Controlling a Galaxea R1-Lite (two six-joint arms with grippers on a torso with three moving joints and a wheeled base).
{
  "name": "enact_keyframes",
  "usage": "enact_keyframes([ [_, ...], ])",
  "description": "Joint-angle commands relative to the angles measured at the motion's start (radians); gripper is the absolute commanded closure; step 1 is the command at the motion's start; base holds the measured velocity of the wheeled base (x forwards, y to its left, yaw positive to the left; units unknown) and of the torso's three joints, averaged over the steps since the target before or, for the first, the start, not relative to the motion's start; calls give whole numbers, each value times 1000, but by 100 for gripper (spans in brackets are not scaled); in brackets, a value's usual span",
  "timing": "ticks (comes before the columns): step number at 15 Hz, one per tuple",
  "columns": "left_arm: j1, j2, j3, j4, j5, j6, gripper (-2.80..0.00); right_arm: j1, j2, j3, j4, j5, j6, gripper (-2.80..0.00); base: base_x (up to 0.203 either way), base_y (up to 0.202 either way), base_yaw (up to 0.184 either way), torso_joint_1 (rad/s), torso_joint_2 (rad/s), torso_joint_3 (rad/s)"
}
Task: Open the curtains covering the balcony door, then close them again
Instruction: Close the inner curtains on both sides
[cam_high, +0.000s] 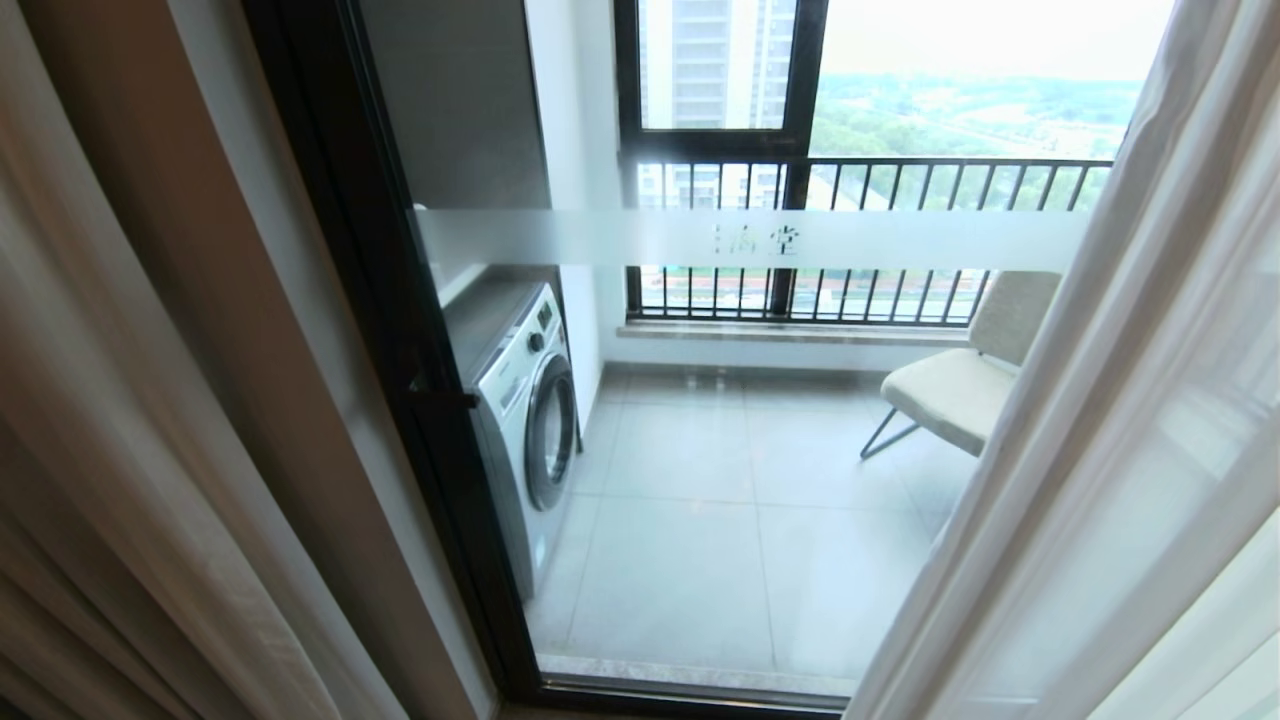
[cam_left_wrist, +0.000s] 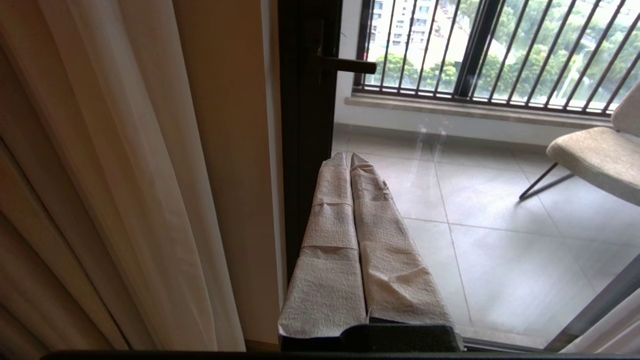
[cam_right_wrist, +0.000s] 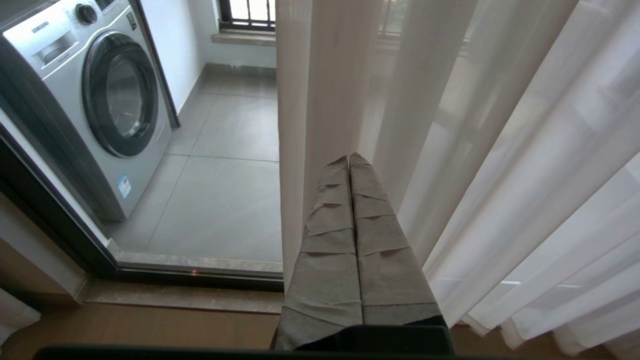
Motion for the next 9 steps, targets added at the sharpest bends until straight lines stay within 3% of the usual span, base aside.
enact_keyframes([
  [1, 0, 0, 0, -1, 0, -1, 0, -16, -69, 8, 27, 28, -2, 0, 0, 0, 0, 0, 0, 0],
  [4, 0, 0, 0, -1, 0, -1, 0, -10, -220, 8, 119, 39, -3, 0, 0, 0, 0, 0, 0, 0],
  [9, 0, 0, 0, -1, 0, -1, 0, -7, -241, 10, 135, 45, 0, 0, 0, 0, 0, 0, 0, 0],
])
